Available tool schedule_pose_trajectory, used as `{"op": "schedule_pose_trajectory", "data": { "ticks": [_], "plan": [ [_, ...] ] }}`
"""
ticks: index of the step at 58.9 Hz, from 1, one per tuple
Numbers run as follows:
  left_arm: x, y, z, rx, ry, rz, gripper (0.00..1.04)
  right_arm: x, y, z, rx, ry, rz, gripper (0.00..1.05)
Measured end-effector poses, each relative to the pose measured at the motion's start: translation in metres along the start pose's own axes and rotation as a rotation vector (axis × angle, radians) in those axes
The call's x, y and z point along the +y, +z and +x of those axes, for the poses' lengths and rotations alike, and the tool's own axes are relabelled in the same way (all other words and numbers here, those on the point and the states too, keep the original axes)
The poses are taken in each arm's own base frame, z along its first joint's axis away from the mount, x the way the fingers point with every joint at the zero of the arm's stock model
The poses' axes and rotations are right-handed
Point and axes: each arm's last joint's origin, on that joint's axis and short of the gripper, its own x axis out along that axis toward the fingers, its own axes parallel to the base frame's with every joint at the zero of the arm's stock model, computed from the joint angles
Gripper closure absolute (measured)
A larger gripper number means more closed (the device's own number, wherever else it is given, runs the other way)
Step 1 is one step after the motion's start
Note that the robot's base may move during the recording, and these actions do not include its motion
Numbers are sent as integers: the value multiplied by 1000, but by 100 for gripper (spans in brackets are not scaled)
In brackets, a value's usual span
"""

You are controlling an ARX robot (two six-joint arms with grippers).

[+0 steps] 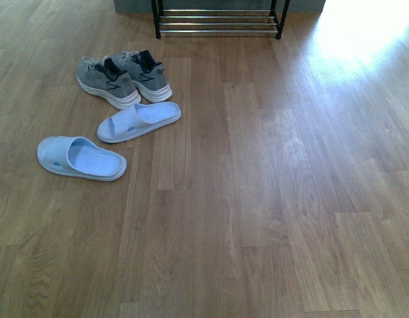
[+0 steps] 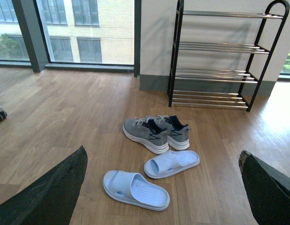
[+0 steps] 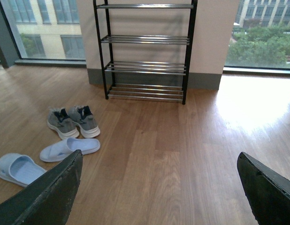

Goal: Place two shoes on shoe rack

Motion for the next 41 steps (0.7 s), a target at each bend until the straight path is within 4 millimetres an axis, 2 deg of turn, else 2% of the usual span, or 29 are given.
{"op": "schedule_pose_trajectory", "data": {
  "ticks": [41],
  "plan": [
    [0,0,0,0,0,0,9,0,0,0,0,0,0,9]
  ]
}}
